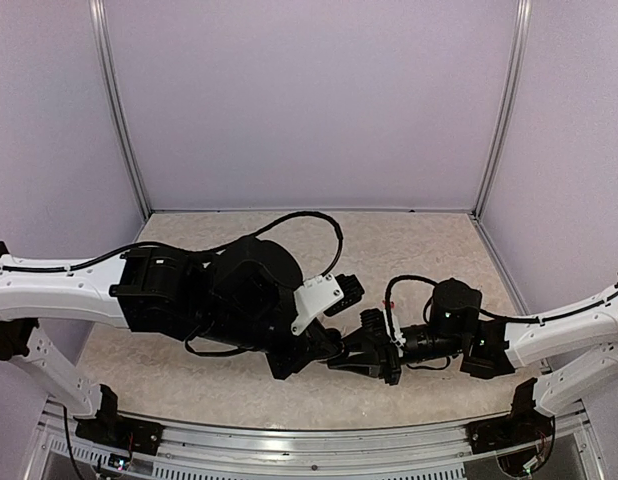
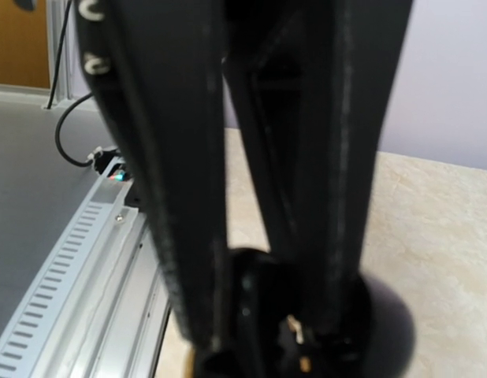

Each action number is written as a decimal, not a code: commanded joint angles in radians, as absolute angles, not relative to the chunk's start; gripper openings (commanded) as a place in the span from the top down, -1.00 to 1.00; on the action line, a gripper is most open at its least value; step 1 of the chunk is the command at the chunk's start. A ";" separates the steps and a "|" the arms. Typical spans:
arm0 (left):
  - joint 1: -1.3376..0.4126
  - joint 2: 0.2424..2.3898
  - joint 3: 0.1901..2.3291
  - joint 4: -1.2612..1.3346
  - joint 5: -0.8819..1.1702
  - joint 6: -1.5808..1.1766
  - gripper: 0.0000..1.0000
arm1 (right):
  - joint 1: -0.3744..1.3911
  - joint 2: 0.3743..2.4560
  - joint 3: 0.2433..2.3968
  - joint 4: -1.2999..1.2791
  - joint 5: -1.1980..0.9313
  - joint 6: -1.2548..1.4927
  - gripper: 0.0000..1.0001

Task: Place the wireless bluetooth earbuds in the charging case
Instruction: Insert the right earbud into the right side groove of the charging case, then open the charging case with the earbuds inside.

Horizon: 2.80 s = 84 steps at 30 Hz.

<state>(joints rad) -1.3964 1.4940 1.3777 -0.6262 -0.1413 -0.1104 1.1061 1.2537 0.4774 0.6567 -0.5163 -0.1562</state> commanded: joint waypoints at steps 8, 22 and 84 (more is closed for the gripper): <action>-1.379 1.560 1.463 -0.713 -0.118 -0.070 0.57 | 1.128 1.268 0.506 0.713 -0.579 -0.170 1.00; -1.364 1.587 1.493 -0.753 -0.104 -0.048 0.40 | 1.128 1.295 0.486 0.773 -0.589 -0.154 1.00; -1.299 1.209 1.010 -0.049 -0.017 -0.094 -0.70 | 1.081 1.220 0.535 0.800 -0.594 0.108 1.00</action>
